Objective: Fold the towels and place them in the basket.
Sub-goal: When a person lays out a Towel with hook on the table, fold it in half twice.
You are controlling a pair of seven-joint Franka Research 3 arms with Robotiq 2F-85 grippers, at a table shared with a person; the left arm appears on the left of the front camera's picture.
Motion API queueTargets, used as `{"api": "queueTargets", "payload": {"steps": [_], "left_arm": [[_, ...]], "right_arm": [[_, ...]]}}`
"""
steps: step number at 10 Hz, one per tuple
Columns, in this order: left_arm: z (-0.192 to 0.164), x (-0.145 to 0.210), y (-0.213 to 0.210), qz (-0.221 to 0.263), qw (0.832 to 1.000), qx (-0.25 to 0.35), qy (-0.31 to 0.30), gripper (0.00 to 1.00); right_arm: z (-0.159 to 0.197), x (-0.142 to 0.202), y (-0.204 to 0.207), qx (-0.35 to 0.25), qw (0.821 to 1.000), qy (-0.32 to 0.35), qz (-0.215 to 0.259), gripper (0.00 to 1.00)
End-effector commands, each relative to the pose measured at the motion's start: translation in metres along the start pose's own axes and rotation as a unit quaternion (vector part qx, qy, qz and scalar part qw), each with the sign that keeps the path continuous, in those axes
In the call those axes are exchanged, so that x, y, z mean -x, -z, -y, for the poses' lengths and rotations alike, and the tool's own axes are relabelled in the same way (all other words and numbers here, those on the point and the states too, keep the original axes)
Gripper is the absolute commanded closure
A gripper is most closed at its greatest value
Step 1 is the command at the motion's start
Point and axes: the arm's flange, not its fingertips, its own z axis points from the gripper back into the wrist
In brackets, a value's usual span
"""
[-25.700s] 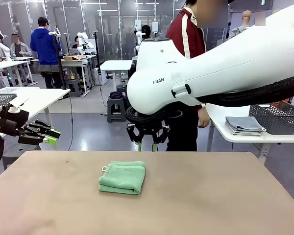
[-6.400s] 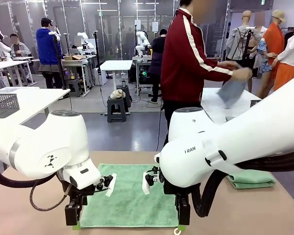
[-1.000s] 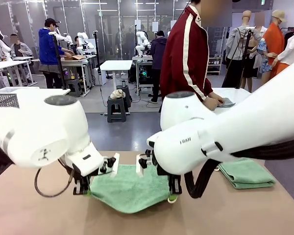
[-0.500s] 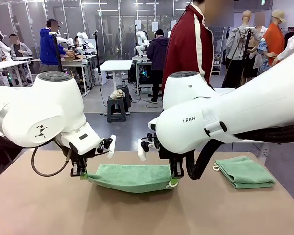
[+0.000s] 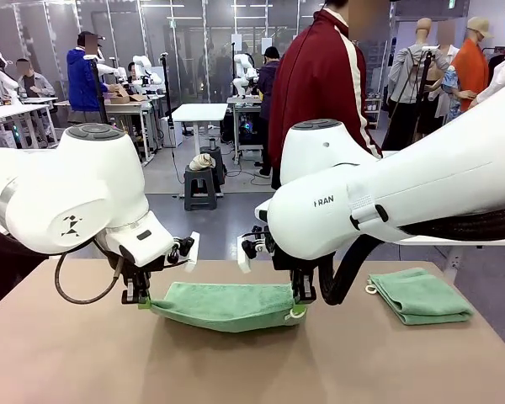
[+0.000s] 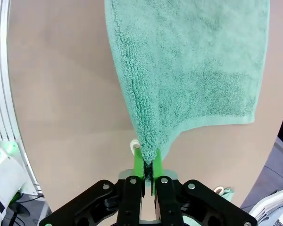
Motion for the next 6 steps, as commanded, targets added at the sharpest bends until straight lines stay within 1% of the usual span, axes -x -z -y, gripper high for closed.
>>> {"api": "queueTargets", "payload": {"steps": [1, 4, 5, 6], "left_arm": [[0.002, 0.0, 0.0, -0.001, 1.0, -0.001, 0.001, 0.92], [0.0, 0.0, 0.0, 0.0, 1.0, 0.0, 0.0, 0.92], [-0.018, 0.002, -0.008, 0.002, 1.0, 0.01, 0.003, 0.92], [-0.044, 0.009, -0.02, -0.002, 1.0, 0.021, -0.003, 0.92]], "right_arm": [[-0.003, 0.001, 0.001, 0.0, 1.0, 0.004, -0.001, 0.92], [0.0, 0.0, 0.0, 0.0, 1.0, 0.0, 0.0, 0.92], [0.019, 0.002, -0.007, -0.033, 0.999, -0.003, 0.03, 0.92], [0.043, 0.003, -0.013, -0.043, 0.998, -0.009, 0.039, 0.92]]}}
